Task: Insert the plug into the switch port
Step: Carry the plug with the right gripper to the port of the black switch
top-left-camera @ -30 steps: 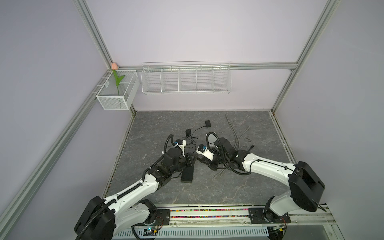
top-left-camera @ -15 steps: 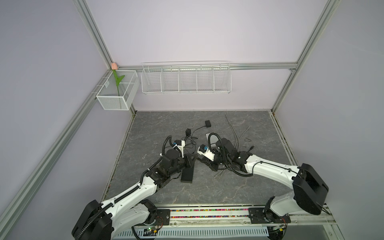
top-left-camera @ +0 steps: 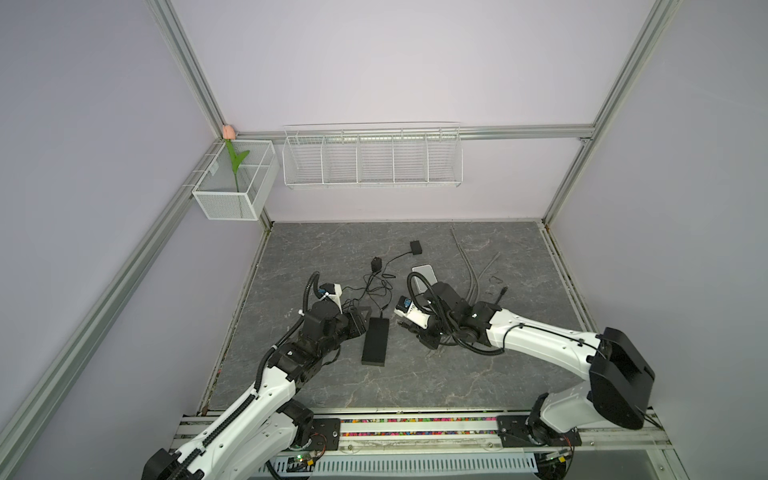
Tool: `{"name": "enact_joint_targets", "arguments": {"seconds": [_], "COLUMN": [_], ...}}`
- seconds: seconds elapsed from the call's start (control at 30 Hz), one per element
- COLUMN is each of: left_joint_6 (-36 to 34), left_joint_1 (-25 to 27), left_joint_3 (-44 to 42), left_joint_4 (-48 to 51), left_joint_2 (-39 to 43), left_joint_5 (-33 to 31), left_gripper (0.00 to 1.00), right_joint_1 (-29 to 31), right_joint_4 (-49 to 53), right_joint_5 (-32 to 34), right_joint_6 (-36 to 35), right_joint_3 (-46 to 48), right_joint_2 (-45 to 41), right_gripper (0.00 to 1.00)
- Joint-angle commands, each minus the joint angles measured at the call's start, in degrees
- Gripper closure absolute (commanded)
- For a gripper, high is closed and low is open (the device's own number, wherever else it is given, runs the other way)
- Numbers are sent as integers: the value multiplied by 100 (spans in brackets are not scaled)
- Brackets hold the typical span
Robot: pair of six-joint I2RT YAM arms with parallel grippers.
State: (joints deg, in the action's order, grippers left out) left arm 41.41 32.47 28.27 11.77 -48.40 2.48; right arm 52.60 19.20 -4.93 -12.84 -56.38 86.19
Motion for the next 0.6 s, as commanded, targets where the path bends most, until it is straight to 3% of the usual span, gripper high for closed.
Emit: {"name": "enact_joint_targets", "arguments": {"seconds": [0.0, 0.57], "left_joint_6": [-15, 315], "left_joint_1": [-30, -30], "left_joint_3": [-374, -1186], "left_joint_4": [108, -799], "left_joint_2": [-315, -608], "left_joint_5": [-4, 255], "left_gripper": [45, 51], "right_joint_1": [213, 944], "right_joint_4": [635, 962], "right_joint_5": [286, 173], "right_joint_6": [185, 140], "right_joint_3": [-123, -799], "right_joint_2": [286, 1621], "right_gripper": [94, 94]}}
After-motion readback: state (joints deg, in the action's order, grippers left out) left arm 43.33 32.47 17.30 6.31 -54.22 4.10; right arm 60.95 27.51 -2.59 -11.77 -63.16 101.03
